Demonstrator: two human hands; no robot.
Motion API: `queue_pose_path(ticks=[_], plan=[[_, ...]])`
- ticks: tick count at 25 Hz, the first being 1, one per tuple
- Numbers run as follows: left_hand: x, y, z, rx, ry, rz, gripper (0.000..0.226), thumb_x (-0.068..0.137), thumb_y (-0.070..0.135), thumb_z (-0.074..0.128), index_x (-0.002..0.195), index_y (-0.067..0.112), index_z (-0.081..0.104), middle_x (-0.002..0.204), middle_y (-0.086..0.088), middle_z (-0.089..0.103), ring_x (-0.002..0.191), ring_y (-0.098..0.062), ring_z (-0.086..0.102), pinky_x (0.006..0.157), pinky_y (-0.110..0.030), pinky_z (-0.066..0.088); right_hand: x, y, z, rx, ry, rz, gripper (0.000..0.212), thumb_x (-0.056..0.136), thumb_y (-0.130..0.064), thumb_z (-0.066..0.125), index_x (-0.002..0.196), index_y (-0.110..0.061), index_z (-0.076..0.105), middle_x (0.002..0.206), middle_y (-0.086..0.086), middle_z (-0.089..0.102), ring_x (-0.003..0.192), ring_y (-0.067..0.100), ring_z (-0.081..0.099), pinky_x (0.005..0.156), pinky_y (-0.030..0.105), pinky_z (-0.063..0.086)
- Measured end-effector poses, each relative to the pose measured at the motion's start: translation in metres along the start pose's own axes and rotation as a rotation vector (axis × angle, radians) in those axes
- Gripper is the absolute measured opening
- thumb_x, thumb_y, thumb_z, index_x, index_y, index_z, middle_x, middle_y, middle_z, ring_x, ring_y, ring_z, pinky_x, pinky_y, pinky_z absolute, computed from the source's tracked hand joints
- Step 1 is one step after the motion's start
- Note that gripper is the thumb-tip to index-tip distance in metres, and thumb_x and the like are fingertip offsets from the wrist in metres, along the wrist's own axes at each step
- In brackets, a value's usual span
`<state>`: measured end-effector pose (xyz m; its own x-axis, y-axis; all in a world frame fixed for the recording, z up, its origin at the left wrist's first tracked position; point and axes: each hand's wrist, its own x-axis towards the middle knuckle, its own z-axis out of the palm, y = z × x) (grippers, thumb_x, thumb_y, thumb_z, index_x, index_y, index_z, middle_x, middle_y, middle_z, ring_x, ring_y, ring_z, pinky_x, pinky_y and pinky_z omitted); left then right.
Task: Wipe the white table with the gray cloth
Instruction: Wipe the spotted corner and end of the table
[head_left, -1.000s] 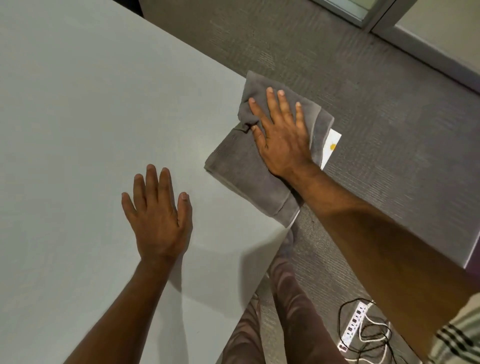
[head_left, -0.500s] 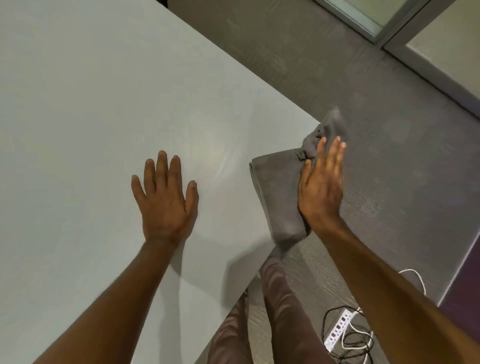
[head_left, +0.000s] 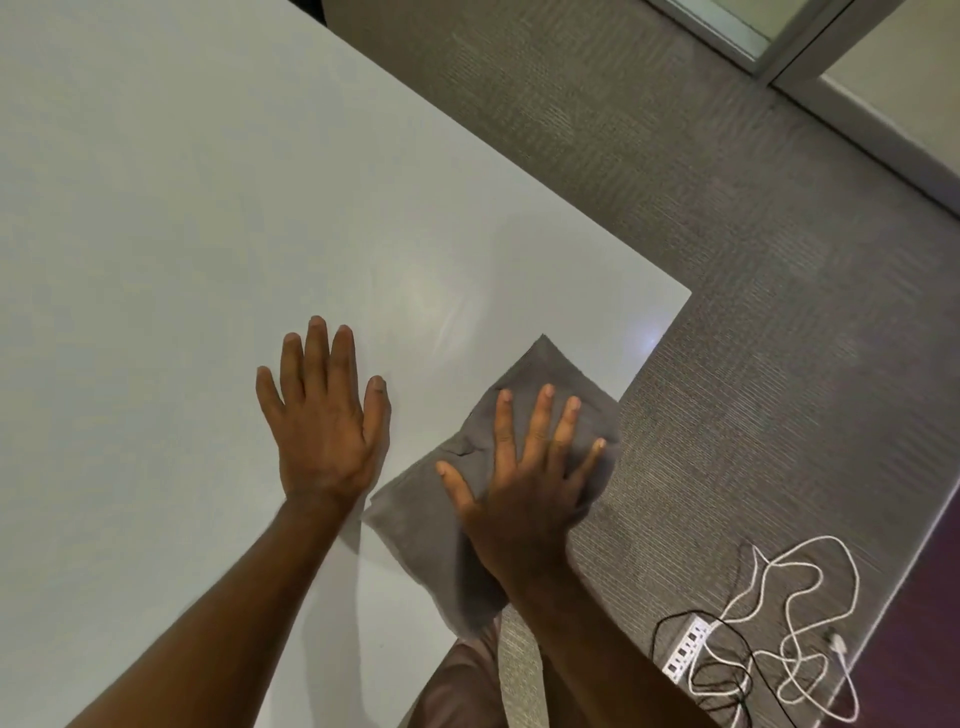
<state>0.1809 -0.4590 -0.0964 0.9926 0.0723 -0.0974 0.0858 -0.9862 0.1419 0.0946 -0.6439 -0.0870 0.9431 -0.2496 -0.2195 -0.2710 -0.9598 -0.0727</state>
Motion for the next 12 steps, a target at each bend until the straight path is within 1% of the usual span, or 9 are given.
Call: queue_pose_path(ticks=[3, 6, 10, 12], plan=[[0.002, 0.006, -0.008, 0.006, -0.021, -0.002, 0.078, 0.105, 0.062, 0.004, 0.165, 0.017, 0.027, 0.175, -0.01, 0.019, 0.161, -0.037, 0.018, 0.128, -0.064, 0.016, 0.018, 0.006, 0.0, -0.035, 0.018, -0.085, 0.085, 0.099, -0.08, 0.03, 0.167, -0.031, 0.023, 0.175, 0.018, 0.016, 0.161, 0.044, 0.016, 0.121, 0.074, 0.017], [0.003, 0.007, -0.014, -0.006, -0.048, -0.009, 0.083, 0.104, 0.063, -0.003, 0.165, 0.016, 0.03, 0.175, -0.011, 0.02, 0.161, -0.037, 0.018, 0.127, -0.064, 0.017, 0.058, -0.001, -0.004, -0.015, 0.082, -0.213, 0.075, 0.105, -0.07, 0.03, 0.169, -0.031, 0.016, 0.176, 0.017, 0.014, 0.162, 0.045, 0.011, 0.124, 0.072, 0.015], [0.004, 0.006, -0.016, -0.011, -0.066, 0.002, 0.085, 0.103, 0.062, -0.006, 0.165, 0.015, 0.027, 0.175, -0.012, 0.019, 0.161, -0.038, 0.017, 0.127, -0.065, 0.017, 0.126, -0.028, -0.017, -0.061, 0.061, -0.321, 0.072, 0.106, -0.067, 0.017, 0.169, -0.034, 0.009, 0.177, 0.014, 0.007, 0.163, 0.041, 0.006, 0.128, 0.067, 0.011], [0.005, 0.006, -0.016, 0.009, -0.056, 0.004, 0.083, 0.104, 0.06, -0.005, 0.164, 0.015, 0.031, 0.174, -0.013, 0.023, 0.16, -0.039, 0.021, 0.126, -0.065, 0.02, 0.156, -0.041, -0.023, -0.062, 0.063, -0.377, 0.07, 0.107, -0.064, 0.019, 0.169, -0.032, 0.011, 0.177, 0.014, 0.009, 0.163, 0.04, 0.007, 0.129, 0.064, 0.01]])
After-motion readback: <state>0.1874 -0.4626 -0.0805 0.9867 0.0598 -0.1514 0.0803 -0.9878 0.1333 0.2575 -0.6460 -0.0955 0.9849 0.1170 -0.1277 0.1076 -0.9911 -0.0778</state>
